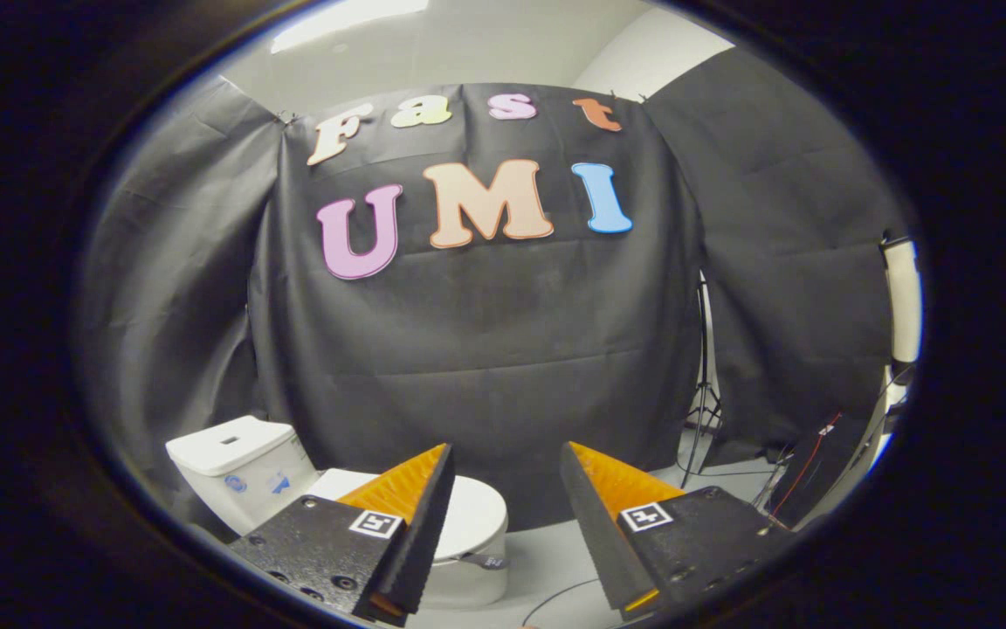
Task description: Open the toilet lid.
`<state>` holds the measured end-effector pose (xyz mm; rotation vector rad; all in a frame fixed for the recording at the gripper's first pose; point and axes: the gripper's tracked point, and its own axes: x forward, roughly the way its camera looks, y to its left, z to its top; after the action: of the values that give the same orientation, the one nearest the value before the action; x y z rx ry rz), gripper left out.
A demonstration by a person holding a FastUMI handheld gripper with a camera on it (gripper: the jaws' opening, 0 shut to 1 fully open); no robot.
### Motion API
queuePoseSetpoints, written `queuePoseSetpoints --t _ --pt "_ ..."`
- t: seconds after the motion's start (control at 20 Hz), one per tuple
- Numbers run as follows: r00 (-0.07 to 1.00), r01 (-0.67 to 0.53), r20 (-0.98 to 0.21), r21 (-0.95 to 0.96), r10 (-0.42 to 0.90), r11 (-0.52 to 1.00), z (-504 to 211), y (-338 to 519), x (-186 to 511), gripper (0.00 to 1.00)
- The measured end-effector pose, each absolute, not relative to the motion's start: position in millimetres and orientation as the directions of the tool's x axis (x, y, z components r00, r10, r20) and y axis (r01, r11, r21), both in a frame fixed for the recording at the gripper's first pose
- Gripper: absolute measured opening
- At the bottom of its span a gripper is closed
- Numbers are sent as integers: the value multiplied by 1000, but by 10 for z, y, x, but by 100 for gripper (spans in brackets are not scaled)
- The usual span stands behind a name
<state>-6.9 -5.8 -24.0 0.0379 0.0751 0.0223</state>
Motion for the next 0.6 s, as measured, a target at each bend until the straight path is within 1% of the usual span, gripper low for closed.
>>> queuePoseSetpoints --t 0.6 --pt "995 61 -81 98 -53 993 -305 -313 -142 76"
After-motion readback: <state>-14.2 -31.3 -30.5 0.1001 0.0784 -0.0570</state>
